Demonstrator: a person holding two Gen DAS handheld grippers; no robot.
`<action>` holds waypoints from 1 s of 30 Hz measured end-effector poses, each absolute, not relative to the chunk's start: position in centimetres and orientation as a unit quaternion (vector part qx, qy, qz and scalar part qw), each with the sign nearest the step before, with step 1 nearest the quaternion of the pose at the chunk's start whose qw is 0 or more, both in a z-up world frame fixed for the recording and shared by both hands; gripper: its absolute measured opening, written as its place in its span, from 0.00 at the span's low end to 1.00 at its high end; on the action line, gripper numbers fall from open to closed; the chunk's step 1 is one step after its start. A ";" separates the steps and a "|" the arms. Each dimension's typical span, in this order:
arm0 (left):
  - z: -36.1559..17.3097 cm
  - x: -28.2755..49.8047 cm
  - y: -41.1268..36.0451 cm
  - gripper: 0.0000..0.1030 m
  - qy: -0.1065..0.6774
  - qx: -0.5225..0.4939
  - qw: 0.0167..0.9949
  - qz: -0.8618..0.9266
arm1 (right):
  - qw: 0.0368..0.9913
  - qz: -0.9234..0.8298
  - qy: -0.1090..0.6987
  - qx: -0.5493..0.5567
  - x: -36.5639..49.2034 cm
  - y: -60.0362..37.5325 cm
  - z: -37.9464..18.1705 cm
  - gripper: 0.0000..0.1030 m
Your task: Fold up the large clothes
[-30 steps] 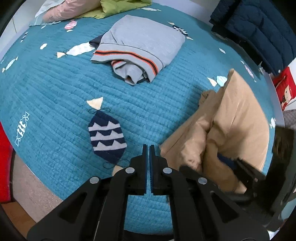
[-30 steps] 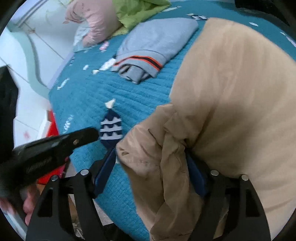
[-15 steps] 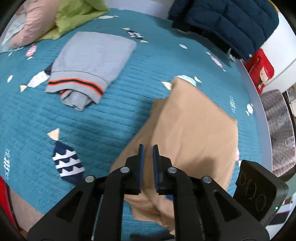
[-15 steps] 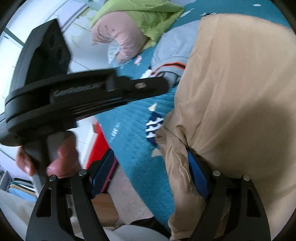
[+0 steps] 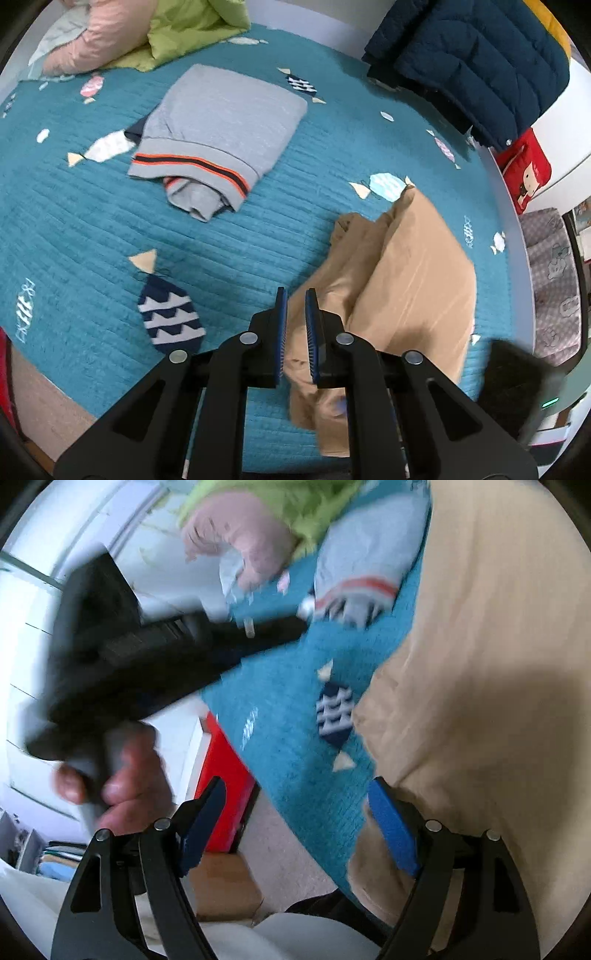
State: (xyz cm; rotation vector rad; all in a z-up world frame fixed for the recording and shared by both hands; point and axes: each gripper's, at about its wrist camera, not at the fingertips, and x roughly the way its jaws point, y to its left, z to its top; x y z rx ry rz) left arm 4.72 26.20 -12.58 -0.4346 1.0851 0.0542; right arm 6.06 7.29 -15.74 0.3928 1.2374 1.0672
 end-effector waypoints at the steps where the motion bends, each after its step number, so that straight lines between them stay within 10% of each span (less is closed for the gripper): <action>1: -12.8 4.6 26.2 0.11 0.515 -0.199 0.834 0.023 | 0.707 0.448 0.523 0.160 6.1 5.8 -13.8 0.75; 16: -22.0 6.6 26.8 0.13 0.590 -0.260 0.764 -0.035 | 0.743 0.290 0.601 -0.046 5.1 12.6 -17.0 0.53; 19: -22.1 6.8 27.1 0.13 0.592 -0.251 0.765 -0.026 | 0.761 0.248 0.596 -0.067 5.8 12.3 -18.6 0.23; 30: -23.3 6.9 24.9 0.11 0.615 -0.251 0.745 -0.062 | 0.743 0.318 0.569 0.152 7.3 4.8 -15.4 0.06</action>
